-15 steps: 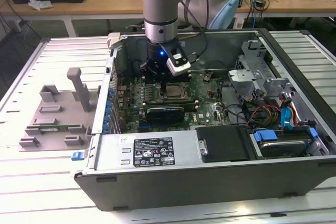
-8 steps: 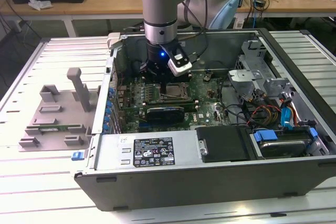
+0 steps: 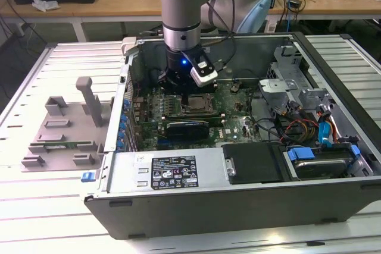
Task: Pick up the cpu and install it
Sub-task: 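Close the cpu cover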
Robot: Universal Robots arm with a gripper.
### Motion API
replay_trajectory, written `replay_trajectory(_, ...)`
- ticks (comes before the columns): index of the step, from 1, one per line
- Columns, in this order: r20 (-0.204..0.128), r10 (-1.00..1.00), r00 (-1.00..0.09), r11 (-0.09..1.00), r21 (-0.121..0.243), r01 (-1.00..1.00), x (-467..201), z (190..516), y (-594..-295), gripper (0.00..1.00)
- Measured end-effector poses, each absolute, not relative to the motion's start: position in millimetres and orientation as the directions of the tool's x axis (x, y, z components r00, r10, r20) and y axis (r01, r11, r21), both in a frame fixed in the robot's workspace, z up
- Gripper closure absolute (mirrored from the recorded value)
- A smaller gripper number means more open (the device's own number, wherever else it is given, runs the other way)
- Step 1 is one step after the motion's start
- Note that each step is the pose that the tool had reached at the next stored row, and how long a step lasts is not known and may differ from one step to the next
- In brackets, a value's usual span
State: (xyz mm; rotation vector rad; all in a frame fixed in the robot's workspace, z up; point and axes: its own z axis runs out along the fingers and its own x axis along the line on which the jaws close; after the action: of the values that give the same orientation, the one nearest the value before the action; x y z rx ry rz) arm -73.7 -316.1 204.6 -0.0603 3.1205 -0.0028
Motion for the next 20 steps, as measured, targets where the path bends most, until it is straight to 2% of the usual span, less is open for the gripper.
replay_trajectory(20,-0.021,-0.039,-0.999,0.999,-0.002,-0.039,-74,215,-316,0.89)
